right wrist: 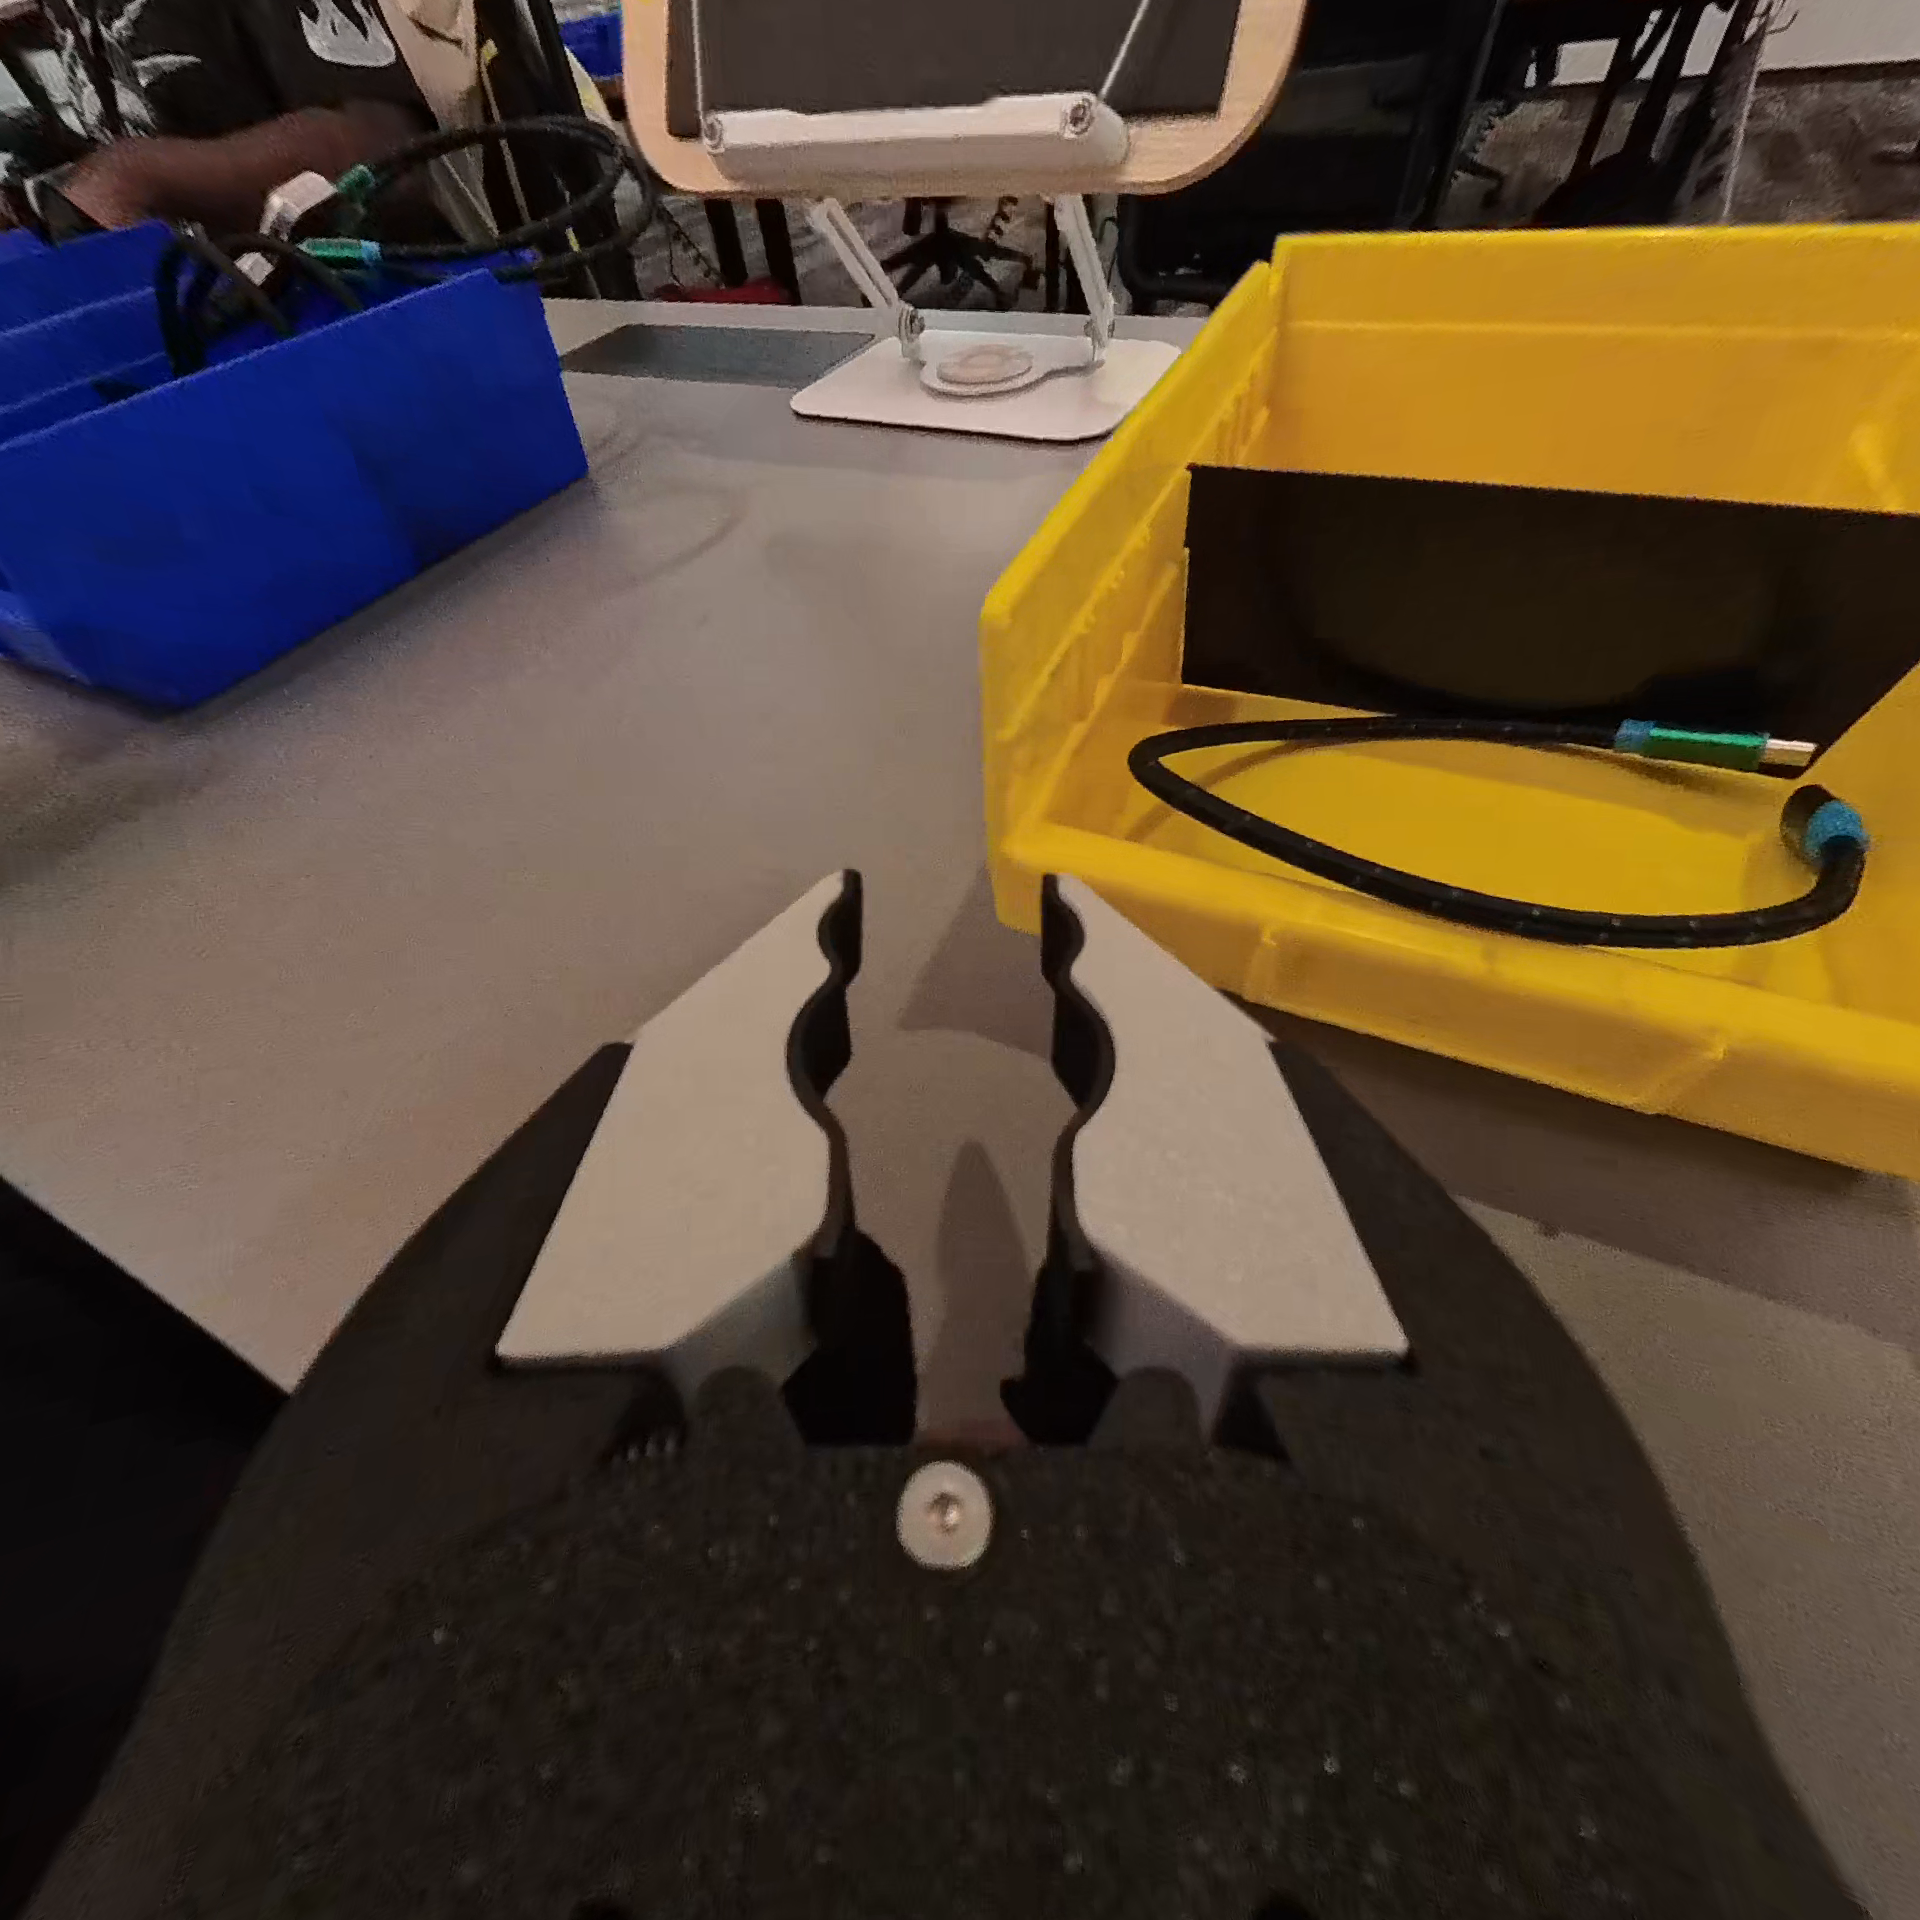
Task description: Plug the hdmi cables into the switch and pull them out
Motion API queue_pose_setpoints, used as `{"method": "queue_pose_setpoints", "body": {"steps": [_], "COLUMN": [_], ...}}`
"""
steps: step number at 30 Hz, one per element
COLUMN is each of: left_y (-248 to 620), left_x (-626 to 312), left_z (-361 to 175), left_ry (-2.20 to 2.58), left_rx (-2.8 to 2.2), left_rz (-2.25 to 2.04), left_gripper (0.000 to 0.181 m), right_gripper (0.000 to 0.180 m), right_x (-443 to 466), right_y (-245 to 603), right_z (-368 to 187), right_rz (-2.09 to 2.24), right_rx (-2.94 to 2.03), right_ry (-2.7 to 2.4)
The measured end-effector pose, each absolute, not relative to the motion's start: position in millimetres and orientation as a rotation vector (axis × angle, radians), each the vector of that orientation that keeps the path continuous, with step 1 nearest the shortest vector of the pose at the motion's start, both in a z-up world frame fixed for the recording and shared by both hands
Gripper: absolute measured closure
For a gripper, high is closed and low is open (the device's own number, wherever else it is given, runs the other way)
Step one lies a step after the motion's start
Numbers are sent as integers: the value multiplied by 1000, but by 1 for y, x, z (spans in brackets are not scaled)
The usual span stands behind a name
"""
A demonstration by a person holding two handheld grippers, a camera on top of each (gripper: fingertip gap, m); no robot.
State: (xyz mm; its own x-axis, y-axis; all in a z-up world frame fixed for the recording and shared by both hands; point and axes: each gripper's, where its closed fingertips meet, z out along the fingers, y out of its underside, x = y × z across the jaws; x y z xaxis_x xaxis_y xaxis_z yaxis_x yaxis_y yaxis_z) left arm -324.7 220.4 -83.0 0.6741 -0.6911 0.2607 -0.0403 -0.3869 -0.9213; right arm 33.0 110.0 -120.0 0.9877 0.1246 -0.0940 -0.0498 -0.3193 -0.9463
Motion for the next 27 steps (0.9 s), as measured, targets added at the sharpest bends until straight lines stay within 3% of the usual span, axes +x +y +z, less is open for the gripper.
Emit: {"method": "queue_pose_setpoints", "body": {"steps": [7, 11, 14, 19, 23, 27], "left_y": [349, 434, 481, 494, 500, 498], "left_x": [-381, -405, -416, -406, -399, -396], "left_z": [-31, -42, -61, -100, -98, -103], "left_ry": [622, 628, 551, 520, 467, 447], "left_rx": [-2171, -2426, -2530, -2657, -2635, -2650], "left_rz": [-571, -412, -329, -411, -495, -548], "left_gripper": [138, 122, 124, 132, 141, 138], "right_gripper": [145, 145, 145, 145, 145, 145], "right_x": [31, 20, 18, 19, 20, 15], "right_y": [115, 115, 113, 106, 104, 105], "right_z": [-129, -133, -134, -136, -136, -137], "right_rz": [265, 303, 281, 281, 301, 335], "right_rx": [-1925, -1943, -1951, -1960, -1963, -1967], "right_ry": [-27, -58, -92, -104, -95, -100]}}
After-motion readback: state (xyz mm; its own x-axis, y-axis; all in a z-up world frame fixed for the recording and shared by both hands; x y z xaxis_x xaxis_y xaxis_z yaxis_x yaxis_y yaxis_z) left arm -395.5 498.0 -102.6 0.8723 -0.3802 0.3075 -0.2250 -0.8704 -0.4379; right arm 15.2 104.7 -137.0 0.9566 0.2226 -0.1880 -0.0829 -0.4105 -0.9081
